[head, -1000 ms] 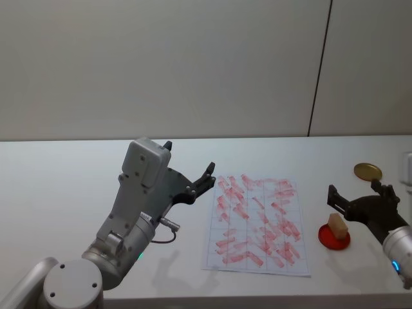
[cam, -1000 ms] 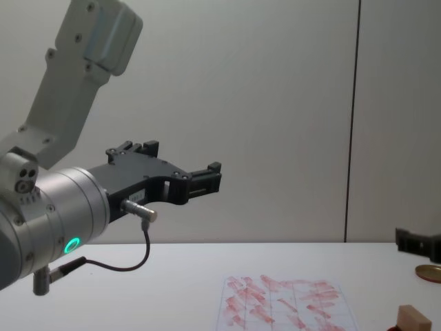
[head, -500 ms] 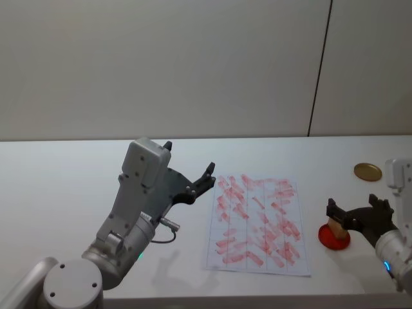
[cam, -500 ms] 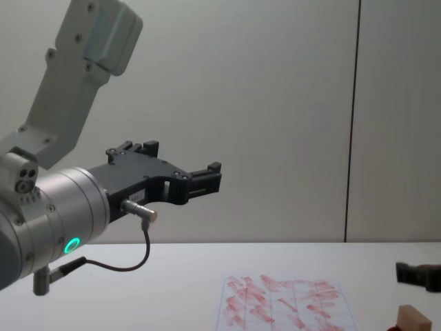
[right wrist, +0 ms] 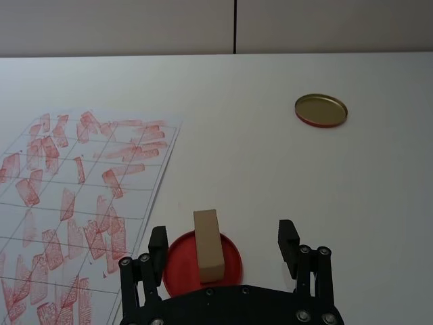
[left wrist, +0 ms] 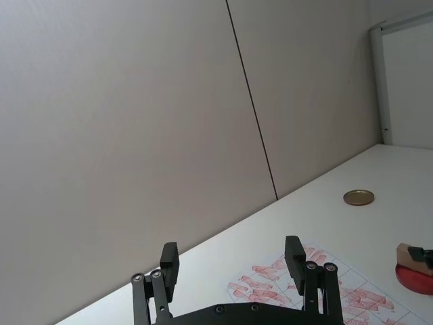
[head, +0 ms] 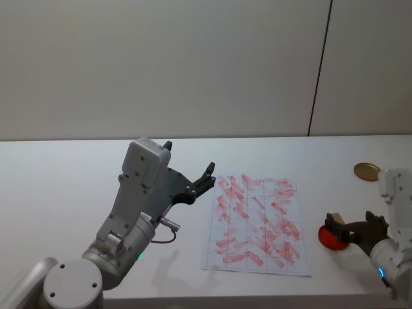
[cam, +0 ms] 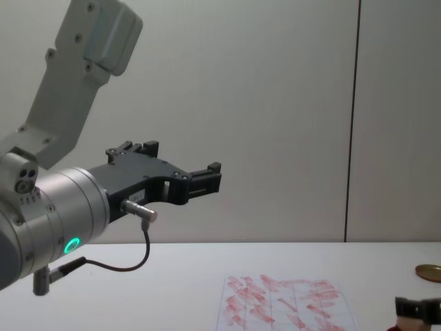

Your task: Use the one hand to pick up the stamp and affix it onto the A4 paper.

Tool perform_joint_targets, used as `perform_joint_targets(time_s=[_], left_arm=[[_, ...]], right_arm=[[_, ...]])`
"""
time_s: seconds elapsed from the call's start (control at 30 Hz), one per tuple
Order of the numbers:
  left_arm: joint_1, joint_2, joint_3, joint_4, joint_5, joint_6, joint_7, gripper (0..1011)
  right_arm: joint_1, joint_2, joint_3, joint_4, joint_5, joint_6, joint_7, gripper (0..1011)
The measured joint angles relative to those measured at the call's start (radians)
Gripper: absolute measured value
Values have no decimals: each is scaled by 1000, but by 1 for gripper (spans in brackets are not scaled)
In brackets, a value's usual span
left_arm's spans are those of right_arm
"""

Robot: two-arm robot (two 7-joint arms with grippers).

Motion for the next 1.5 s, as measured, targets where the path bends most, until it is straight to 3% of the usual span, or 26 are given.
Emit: perform_joint_targets(time_s=[0.2, 0.33, 0.63, 0.77, 0.9, 1.07, 1.5], left_arm=[[0, 0, 0, 0, 0, 0, 0, 993], [0, 0, 0, 0, 0, 0, 0, 993], [0, 0, 0, 0, 0, 0, 0, 993], [0, 0, 0, 0, 0, 0, 0, 993], [0, 0, 0, 0, 0, 0, 0, 993], [0, 0, 0, 0, 0, 0, 0, 993], [0, 0, 0, 0, 0, 0, 0, 993]], right_arm=[[17, -9, -2, 44, 0, 3, 7, 974], [25, -14, -4, 69, -3, 1, 13, 880], [40, -24, -11, 108, -17, -18, 26, 644], [45, -28, -13, 119, -24, -24, 28, 464], [47, -30, -14, 125, -28, -25, 27, 390], [50, -32, -15, 134, -35, -23, 23, 225], [61, -37, -16, 153, -61, 12, 1, 219]])
